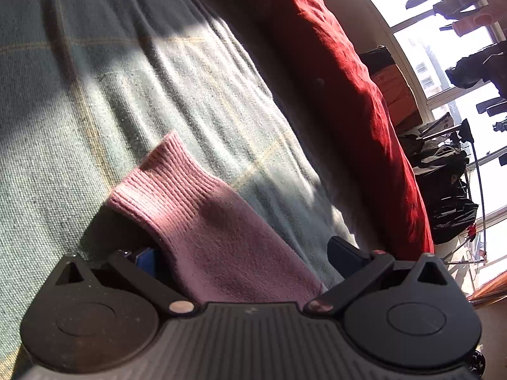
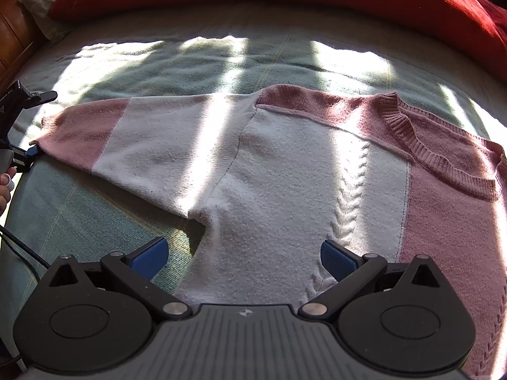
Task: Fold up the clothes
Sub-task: 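Lower the left tool onto the pink ribbed sleeve cuff, then close the left tool on the ribbed sleeve cuff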
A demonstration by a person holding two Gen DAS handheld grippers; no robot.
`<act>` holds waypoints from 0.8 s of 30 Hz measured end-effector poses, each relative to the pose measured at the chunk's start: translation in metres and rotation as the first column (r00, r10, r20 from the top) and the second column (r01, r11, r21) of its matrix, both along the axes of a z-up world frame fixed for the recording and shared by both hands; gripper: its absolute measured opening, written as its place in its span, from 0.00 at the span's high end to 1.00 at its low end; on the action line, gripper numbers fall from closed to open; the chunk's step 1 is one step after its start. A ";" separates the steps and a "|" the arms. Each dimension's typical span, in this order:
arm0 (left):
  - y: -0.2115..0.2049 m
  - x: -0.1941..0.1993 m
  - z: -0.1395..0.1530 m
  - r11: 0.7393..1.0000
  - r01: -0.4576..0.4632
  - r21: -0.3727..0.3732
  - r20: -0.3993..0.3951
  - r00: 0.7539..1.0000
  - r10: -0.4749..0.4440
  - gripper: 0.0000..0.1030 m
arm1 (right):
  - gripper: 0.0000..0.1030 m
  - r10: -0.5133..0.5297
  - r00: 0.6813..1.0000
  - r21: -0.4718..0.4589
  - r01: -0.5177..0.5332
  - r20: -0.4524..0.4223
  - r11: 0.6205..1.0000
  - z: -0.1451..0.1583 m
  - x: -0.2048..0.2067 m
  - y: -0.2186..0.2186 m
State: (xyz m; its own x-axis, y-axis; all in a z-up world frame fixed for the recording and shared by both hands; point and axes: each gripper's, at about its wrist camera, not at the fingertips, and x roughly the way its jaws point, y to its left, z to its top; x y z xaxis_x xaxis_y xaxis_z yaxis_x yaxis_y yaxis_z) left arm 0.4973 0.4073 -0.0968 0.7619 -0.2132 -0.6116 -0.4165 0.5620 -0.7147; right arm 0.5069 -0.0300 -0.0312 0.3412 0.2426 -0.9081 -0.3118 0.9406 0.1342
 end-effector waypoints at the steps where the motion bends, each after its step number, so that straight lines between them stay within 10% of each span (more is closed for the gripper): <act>1: -0.001 0.000 0.000 1.000 0.006 0.011 0.001 1.000 -0.006 0.01 | 0.00 0.000 1.000 0.002 0.000 0.000 1.000 0.000 0.000 0.000; 7: -0.009 0.003 0.005 0.997 -0.017 0.078 -0.034 0.999 0.019 0.10 | 0.00 0.009 1.000 0.000 -0.009 0.012 1.000 0.004 0.000 -0.001; 11: -0.002 -0.003 0.002 0.995 -0.045 0.090 -0.049 0.998 0.050 0.38 | 0.00 -0.007 1.000 -0.005 0.007 0.009 1.000 0.004 -0.001 -0.006; 16: 0.012 -0.014 -0.008 0.997 -0.071 0.027 -0.014 0.997 0.071 0.49 | 0.00 -0.032 1.000 -0.001 0.032 0.001 1.000 0.003 -0.002 -0.011; 20: 0.024 -0.027 -0.020 0.991 -0.130 -0.034 -0.034 0.991 0.129 0.92 | 0.00 -0.035 0.999 0.003 0.035 0.001 0.999 0.004 -0.004 -0.012; 24: 0.025 -0.034 -0.024 0.985 -0.145 -0.089 -0.020 0.989 0.144 0.92 | 0.00 -0.032 0.999 -0.002 0.032 0.003 0.999 0.005 -0.004 -0.012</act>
State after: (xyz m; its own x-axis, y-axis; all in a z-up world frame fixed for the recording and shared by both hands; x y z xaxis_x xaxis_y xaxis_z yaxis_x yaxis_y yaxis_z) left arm 0.4637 0.4323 -0.1208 0.7803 -0.1560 -0.6056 -0.4987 0.4292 -0.7530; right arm 0.5032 -0.0419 -0.0260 0.3516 0.2299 -0.9075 -0.2822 0.9503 0.1314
